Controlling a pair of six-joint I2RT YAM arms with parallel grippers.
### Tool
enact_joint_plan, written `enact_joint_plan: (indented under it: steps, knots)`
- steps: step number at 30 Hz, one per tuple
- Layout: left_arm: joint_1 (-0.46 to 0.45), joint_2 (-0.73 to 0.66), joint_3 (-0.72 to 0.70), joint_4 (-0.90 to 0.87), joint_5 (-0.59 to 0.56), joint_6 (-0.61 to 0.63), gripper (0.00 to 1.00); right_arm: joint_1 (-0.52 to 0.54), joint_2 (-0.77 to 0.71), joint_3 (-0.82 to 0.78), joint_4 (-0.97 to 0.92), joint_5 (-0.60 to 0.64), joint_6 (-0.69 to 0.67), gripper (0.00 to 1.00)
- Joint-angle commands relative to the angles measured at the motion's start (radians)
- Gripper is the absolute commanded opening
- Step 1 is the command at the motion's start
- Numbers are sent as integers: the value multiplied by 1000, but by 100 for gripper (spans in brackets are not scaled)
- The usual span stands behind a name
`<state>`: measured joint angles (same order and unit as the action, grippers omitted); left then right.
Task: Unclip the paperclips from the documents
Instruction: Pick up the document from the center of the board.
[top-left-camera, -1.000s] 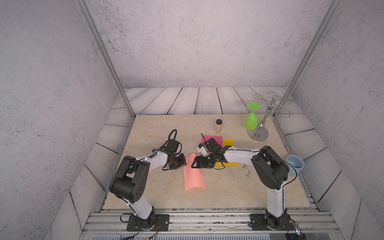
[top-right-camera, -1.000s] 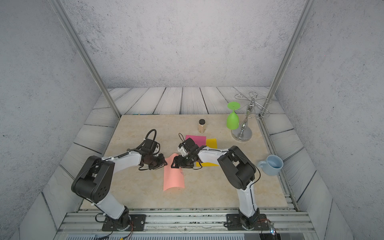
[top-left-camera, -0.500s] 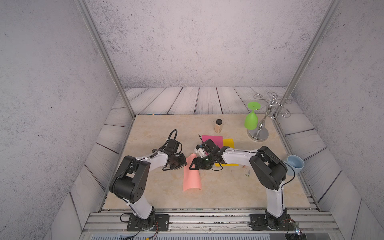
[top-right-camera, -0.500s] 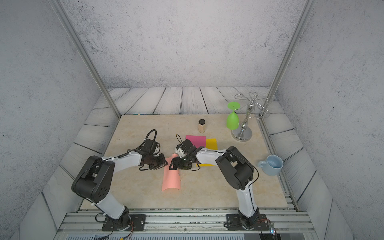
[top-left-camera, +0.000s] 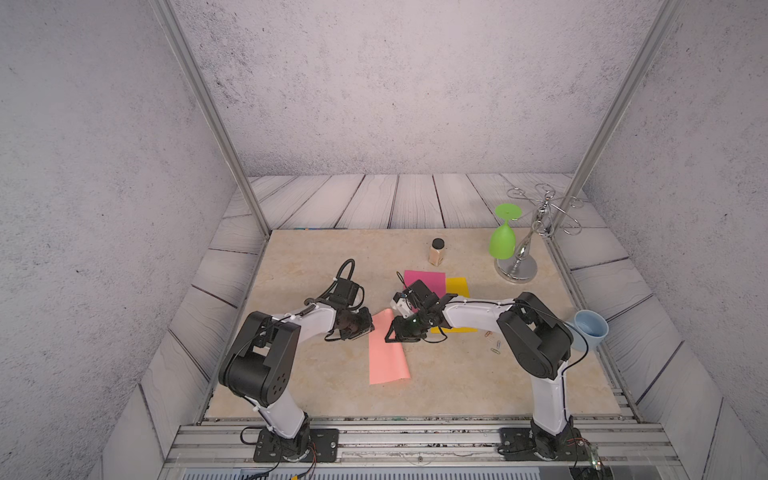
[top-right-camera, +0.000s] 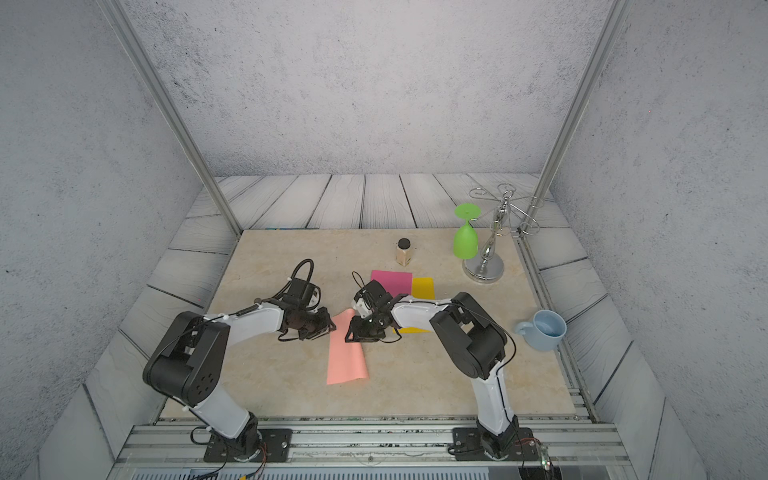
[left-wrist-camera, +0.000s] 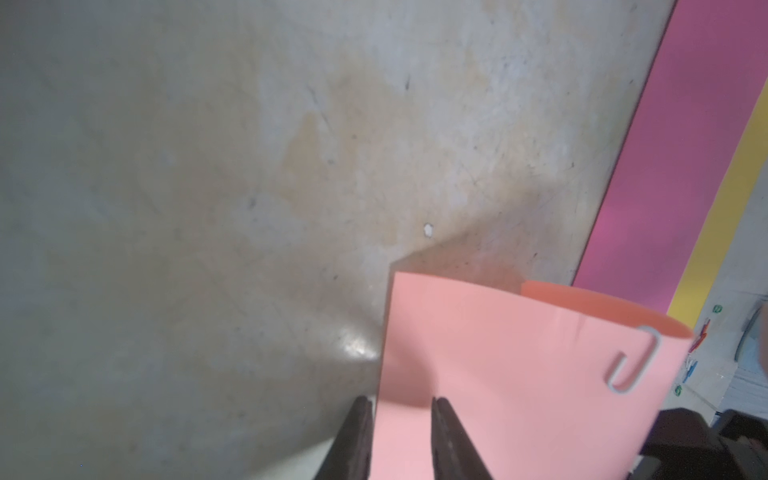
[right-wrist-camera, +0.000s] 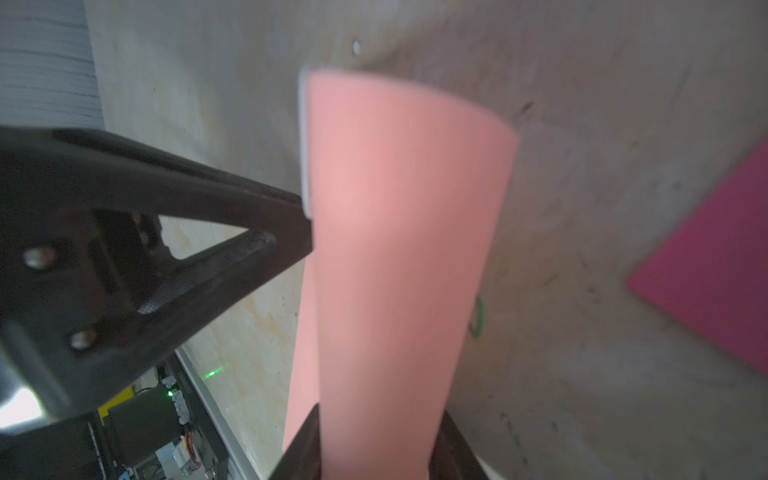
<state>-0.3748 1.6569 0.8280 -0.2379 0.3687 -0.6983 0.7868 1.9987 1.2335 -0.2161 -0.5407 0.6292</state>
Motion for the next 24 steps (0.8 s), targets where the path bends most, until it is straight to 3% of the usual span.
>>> enact_joint_plan:
  steps: [1, 17, 24]
  knots:
    - [-6, -29, -20, -87, -32, -2, 30, -4, -35, -5, -36, 17, -8, 36]
    - [20, -289, 37, -202, -72, 49, 34, -79, -225, -64, 44, -129, 10, 27]
    - [39, -401, 6, -116, 20, 60, 47, -124, -339, -122, 100, -223, 26, 26]
